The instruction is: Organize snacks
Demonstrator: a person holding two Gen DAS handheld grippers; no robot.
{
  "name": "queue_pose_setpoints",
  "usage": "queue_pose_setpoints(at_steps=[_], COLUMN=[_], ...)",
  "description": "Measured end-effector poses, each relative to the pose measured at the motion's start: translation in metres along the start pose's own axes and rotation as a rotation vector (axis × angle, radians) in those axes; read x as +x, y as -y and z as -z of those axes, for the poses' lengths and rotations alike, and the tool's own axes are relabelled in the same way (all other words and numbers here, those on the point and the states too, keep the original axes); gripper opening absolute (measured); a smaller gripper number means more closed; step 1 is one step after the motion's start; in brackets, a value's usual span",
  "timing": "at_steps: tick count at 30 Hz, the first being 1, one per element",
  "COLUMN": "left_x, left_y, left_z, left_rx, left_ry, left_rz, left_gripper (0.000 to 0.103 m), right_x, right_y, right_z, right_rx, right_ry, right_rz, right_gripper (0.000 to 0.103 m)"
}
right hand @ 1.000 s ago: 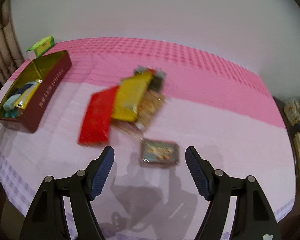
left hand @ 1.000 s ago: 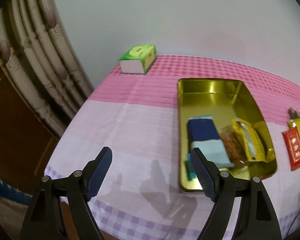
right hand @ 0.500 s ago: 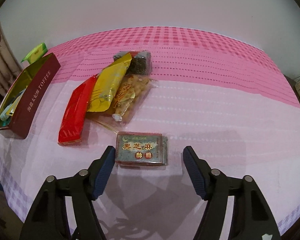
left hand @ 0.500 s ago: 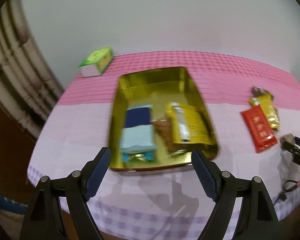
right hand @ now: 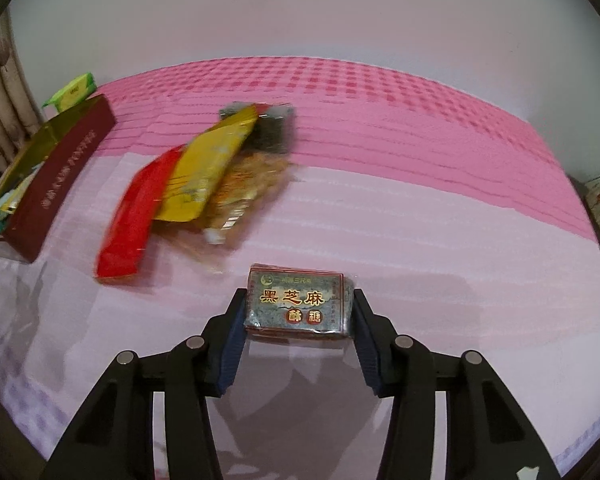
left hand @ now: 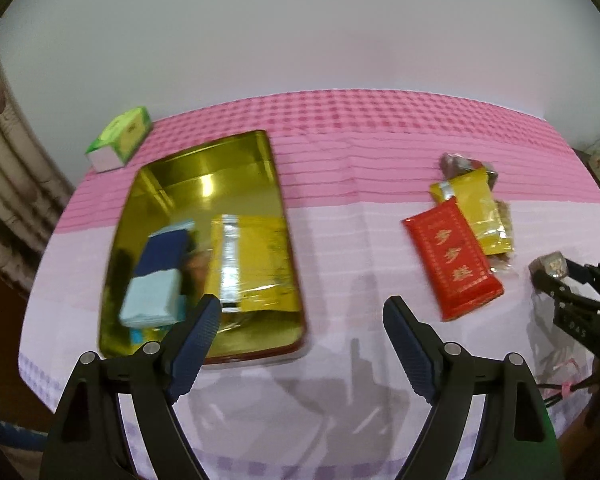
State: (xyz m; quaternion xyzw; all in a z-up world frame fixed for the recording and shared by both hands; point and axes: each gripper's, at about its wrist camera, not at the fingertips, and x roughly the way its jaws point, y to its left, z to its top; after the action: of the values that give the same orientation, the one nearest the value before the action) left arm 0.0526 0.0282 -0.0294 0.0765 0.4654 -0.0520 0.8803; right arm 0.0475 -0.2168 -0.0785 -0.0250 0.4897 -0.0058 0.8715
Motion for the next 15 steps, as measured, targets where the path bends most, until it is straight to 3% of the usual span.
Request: queue_pose_setpoints(at_steps=[11, 15], left_x=[0.017, 0.025], left_y=[0.042, 0.058], left_z=[-0.014, -0.020], left_rx=[-0.005, -0.007], left_ry=[-0.019, -0.021], left_rz=[0.103, 0.136], left_gripper=[0.083, 0.083], right_x=[0.011, 0.011], right_y=[0.061, 0.071], right_z=[-0.010, -0.012], right_rx=[0.077, 0.099], right_ry=[0.047, 0.055], right_rz=[0.120, 0.127], right_gripper=[0.045, 0.045])
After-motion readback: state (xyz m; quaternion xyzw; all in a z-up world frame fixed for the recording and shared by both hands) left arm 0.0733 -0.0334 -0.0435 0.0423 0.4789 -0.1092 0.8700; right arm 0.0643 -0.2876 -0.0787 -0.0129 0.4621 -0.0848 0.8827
